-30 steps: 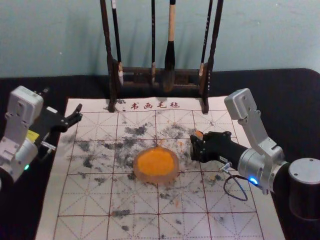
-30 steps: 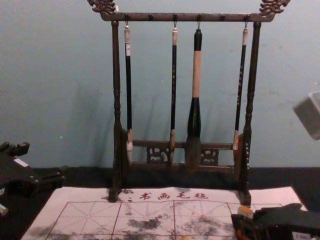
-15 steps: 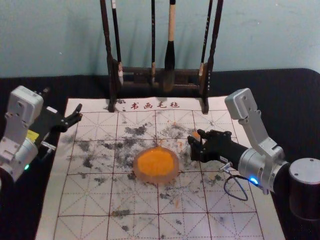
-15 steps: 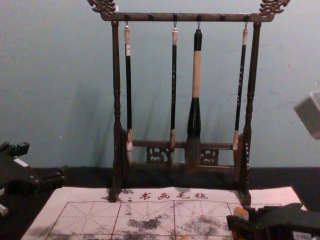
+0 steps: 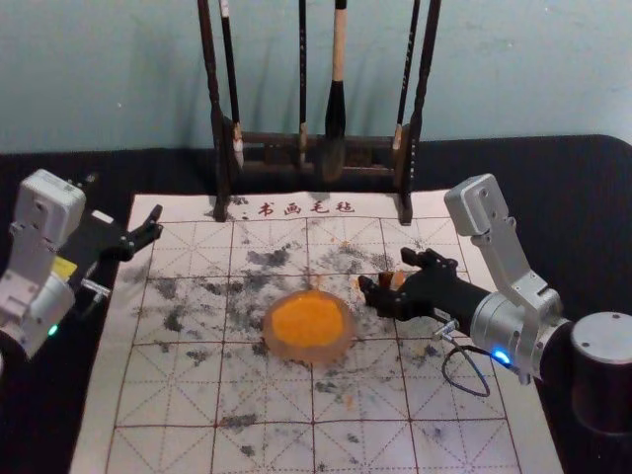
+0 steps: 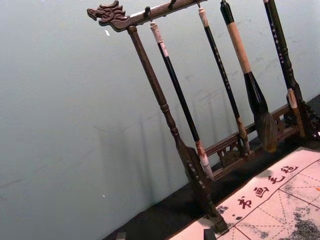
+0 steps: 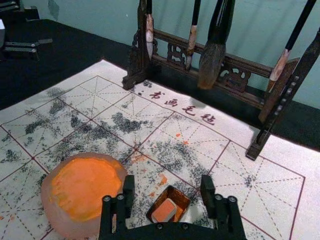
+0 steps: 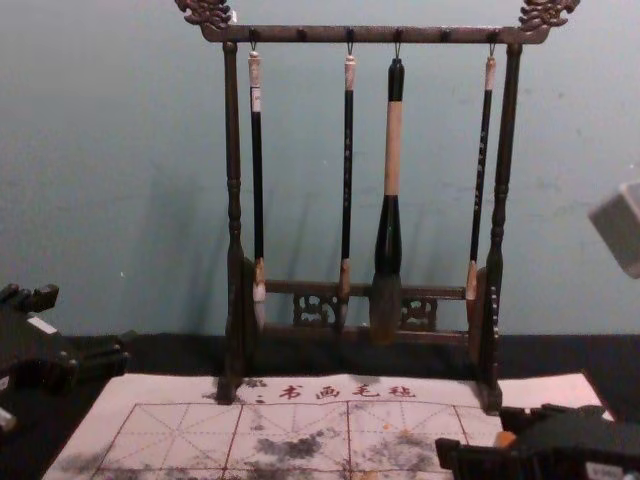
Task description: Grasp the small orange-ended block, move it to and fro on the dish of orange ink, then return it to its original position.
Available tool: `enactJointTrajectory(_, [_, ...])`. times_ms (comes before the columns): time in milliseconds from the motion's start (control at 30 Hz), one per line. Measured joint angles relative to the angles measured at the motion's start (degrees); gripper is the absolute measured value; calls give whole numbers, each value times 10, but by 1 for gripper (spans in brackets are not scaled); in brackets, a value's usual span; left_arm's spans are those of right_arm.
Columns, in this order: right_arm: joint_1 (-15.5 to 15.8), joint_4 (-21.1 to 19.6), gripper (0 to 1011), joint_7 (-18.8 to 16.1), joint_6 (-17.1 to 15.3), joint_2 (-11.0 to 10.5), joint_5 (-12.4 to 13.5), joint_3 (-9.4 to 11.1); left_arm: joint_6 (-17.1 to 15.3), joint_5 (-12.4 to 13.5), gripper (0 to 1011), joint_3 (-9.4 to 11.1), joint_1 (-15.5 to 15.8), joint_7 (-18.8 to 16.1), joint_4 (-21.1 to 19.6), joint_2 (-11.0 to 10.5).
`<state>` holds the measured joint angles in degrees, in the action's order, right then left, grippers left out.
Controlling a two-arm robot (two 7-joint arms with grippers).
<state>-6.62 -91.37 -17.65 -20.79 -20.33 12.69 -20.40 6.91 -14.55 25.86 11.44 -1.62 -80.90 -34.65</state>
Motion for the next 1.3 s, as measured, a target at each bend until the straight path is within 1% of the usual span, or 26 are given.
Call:
enactJointTrajectory(33, [0,0,814,0,0,0,0,0,0,0,1001,0,0,0,0,0])
enactJointTrajectory(67, [0,0,867,0,0,0,0,0,0,0,1001,0,0,0,0,0])
enactJointTrajectory(100, [0,0,894,0,0,0,0,0,0,0,1001,0,0,0,0,0])
enactJointTrajectory(133, [0,0,894,0,0,0,0,0,0,0,1001,0,0,0,0,0])
enactJointTrajectory(233, [0,0,981,0,0,0,0,0,0,0,1001,0,0,0,0,0])
enactJointTrajectory(367, [0,0,1000,0,1,0,0,0,0,0,1001,0,0,0,0,0])
enactJointTrajectory(400, [2,-1,1000,1,13,2,1,4,0,0,1001,0,0,0,0,0])
enactJointTrajectory(433, [5,-5,1000,4,35,6,3,10,0,0,1001,0,0,0,0,0])
enactJointTrajectory(467, [5,-5,1000,4,35,6,3,10,0,0,1001,0,0,0,0,0])
enactJointTrajectory(500, [7,-7,1000,6,47,8,3,13,0,0,1001,0,0,0,0,0])
enactJointTrajectory(533, [10,-12,1000,9,70,11,5,19,0,0,1001,0,0,0,0,0])
enactJointTrajectory(567, [12,-14,1000,12,85,13,5,22,0,0,1002,0,0,0,0,0])
enactJointTrajectory(600, [17,-19,1000,17,113,17,5,30,0,0,1001,0,0,0,0,0])
enactJointTrajectory(633, [19,-21,1000,21,130,20,5,34,0,0,1001,0,0,0,0,0])
enactJointTrajectory(667, [24,-25,1000,30,158,26,5,44,0,0,1001,0,0,0,0,0])
enactJointTrajectory(733, [29,-25,1000,41,181,32,2,52,0,0,1001,0,0,0,0,0])
enactJointTrajectory(767, [34,-22,1000,58,208,39,-9,59,0,0,1001,0,0,0,0,0])
enactJointTrajectory(833, [39,-14,1000,81,235,46,-30,65,0,0,1001,0,0,0,0,0])
enactJointTrajectory(867, [42,-2,1000,103,258,51,-51,69,0,0,1001,0,0,0,0,0])
enactJointTrajectory(900, [42,-2,1000,103,258,51,-51,69,0,0,1001,0,0,0,0,0])
enactJointTrajectory(933, [44,16,1000,127,279,57,-76,73,0,0,1001,0,0,0,0,0])
enactJointTrajectory(1000, [46,40,1000,149,297,62,-99,77,0,0,1001,0,0,0,0,0])
enactJointTrajectory(1033, [46,40,1000,149,297,62,-99,77,0,0,1001,0,0,0,0,0])
enactJointTrajectory(1133, [47,72,1000,159,305,66,-119,82,0,0,1001,0,0,0,0,0])
enactJointTrajectory(1200, [46,83,1000,160,305,67,-124,82,0,0,1001,0,0,0,0,0])
enactJointTrajectory(1300, [45,100,1000,157,295,71,-126,86,0,0,1001,0,0,0,0,0])
